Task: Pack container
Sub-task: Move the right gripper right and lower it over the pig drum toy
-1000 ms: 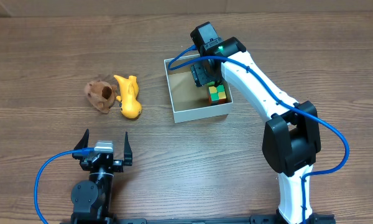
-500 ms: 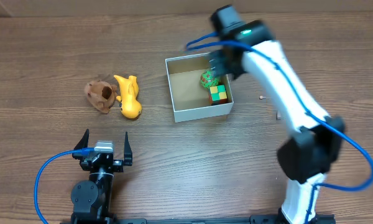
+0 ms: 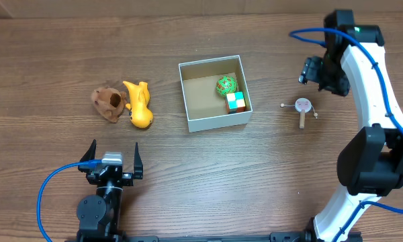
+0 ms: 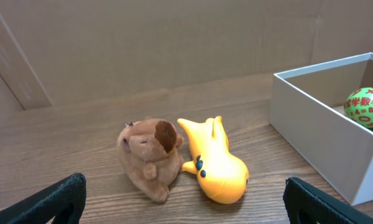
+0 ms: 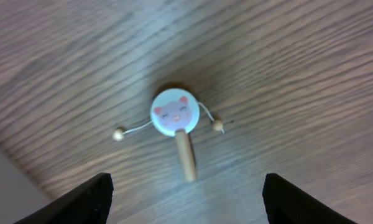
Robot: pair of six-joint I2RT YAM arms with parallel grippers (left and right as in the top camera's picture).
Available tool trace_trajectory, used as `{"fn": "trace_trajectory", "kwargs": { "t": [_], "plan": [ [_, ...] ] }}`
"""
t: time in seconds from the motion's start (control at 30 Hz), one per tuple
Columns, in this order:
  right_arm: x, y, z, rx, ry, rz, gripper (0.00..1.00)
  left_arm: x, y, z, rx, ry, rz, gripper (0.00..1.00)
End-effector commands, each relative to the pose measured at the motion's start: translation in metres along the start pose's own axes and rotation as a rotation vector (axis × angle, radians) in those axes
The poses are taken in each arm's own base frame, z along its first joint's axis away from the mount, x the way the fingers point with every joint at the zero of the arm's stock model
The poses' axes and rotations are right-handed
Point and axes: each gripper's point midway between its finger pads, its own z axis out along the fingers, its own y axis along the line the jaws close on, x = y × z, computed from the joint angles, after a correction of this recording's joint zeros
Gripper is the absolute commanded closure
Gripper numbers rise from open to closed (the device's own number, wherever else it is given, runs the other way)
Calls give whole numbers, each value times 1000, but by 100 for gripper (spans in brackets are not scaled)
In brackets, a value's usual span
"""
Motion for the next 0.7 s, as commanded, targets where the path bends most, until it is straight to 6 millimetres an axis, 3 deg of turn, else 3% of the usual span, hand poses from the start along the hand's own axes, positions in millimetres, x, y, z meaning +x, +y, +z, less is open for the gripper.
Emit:
{"fn": "trace_trajectory", "kwargs": {
  "t": [0.0, 0.2, 0.67],
  "plan": [
    [15, -4, 29, -31, 63, 16, 21, 1, 0, 0, 3, -3, 14, 0],
    [25, -3, 57, -32, 74, 15, 20, 1, 0, 0, 3, -3, 14, 0],
    [22, 0, 58, -48, 60, 16, 20, 1, 0, 0, 3, -3, 14, 0]
  ]
}}
